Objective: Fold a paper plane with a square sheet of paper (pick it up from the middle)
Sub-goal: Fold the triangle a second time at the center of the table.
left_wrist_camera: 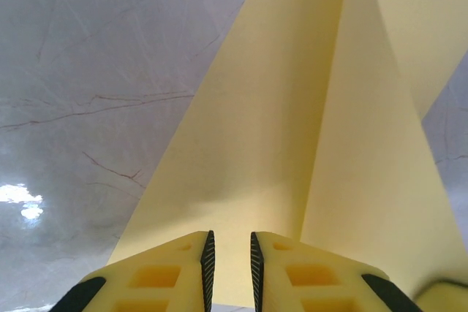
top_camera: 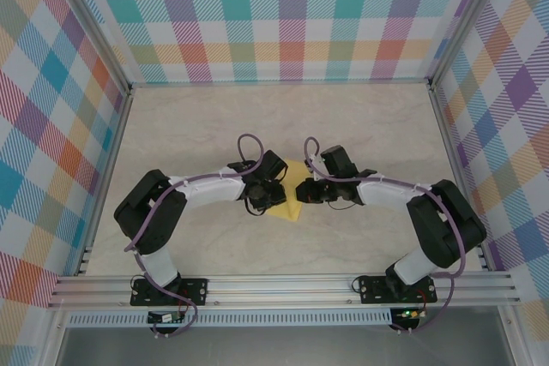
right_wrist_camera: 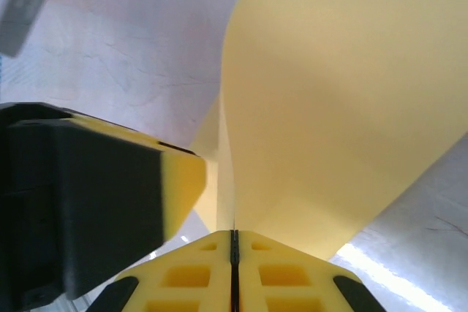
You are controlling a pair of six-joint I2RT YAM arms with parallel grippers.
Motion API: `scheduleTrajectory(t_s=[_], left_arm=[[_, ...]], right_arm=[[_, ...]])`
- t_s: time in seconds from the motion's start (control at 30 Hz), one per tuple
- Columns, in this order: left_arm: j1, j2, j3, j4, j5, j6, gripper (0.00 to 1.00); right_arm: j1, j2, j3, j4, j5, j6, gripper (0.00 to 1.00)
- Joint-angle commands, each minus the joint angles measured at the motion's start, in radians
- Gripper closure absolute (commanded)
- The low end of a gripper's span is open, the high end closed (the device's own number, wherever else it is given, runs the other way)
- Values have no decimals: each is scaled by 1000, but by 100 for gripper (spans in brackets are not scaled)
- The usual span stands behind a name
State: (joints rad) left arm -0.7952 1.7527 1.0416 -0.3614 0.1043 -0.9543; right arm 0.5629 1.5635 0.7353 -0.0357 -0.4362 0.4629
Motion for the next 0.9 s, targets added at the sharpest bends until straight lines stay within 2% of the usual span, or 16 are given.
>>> scheduleTrajectory(t_s=[0.0, 0.87], left_arm=[[3, -20, -31, 13, 26, -16, 78], [-7, 26, -8, -39, 18, 13, 80]], right_arm=[[-10, 40, 45, -34, -22, -33, 90], [-21, 198, 180, -182, 23, -235, 89]])
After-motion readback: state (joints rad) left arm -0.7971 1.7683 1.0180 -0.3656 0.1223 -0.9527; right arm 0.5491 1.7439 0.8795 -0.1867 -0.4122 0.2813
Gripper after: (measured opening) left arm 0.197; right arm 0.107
